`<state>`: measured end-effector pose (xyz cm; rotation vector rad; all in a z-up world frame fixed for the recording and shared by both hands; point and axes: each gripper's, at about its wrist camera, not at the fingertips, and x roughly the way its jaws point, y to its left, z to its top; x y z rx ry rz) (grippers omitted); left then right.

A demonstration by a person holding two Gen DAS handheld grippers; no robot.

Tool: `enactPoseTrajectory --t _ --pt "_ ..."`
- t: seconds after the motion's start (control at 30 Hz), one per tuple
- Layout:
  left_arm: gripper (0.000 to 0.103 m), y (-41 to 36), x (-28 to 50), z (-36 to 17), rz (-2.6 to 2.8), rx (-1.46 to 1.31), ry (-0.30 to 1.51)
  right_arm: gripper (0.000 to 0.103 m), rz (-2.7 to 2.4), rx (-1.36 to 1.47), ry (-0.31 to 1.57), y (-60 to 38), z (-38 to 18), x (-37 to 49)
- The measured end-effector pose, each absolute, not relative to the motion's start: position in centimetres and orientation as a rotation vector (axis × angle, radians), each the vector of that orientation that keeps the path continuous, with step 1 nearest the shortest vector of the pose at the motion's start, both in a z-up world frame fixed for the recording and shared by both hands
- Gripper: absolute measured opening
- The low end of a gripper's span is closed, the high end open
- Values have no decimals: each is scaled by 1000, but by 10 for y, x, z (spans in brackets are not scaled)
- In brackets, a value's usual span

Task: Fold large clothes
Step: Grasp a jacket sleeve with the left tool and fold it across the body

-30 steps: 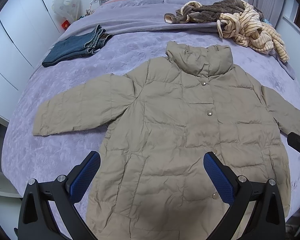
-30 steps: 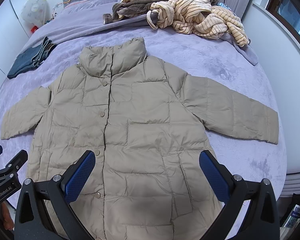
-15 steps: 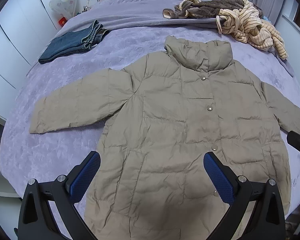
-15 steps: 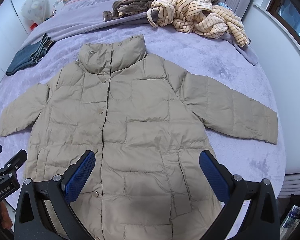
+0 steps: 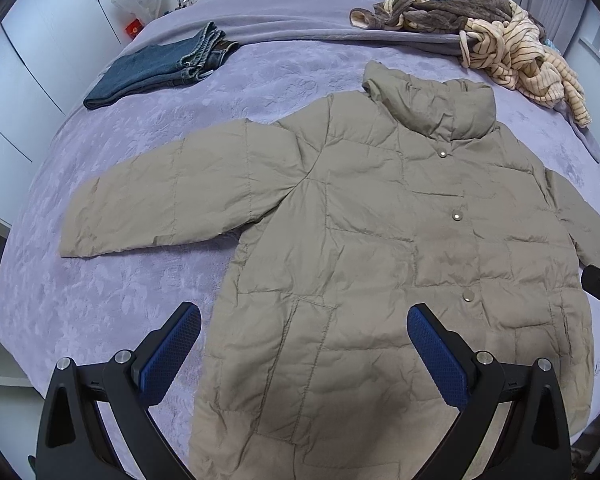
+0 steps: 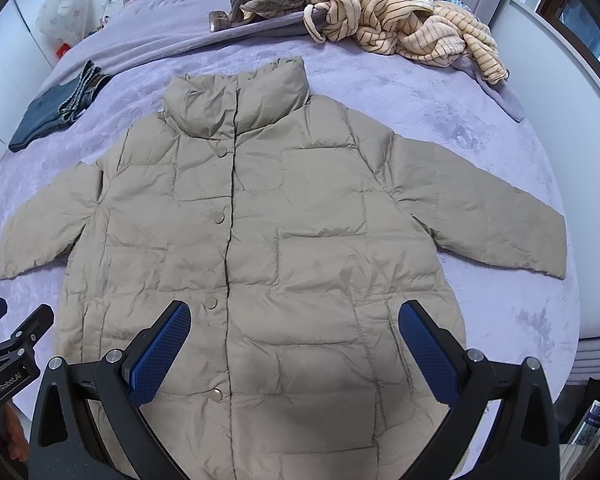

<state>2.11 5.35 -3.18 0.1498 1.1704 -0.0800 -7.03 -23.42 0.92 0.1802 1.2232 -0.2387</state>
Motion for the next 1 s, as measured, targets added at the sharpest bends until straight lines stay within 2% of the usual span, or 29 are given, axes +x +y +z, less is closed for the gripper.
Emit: enactPoseTrajectory --t 0.37,0.53,0.63,0.73,1.0 --pt "103 133 47 -77 -25 62 1262 103 -38 234 1266 -158 -17 -48" --pt "103 203 65 -119 -62 -261 1347 103 47 174 1331 -116 -32 -36" --pt "103 256 76 -145 -56 -522 1331 103 56 150 1359 -102 -40 -34" --pt "103 291 92 -170 -30 -670 1308 103 51 152 1385 -95 -49 -33" --pt "101 347 162 -190 61 -728 1153 103 20 172 1390 -79 -68 -20"
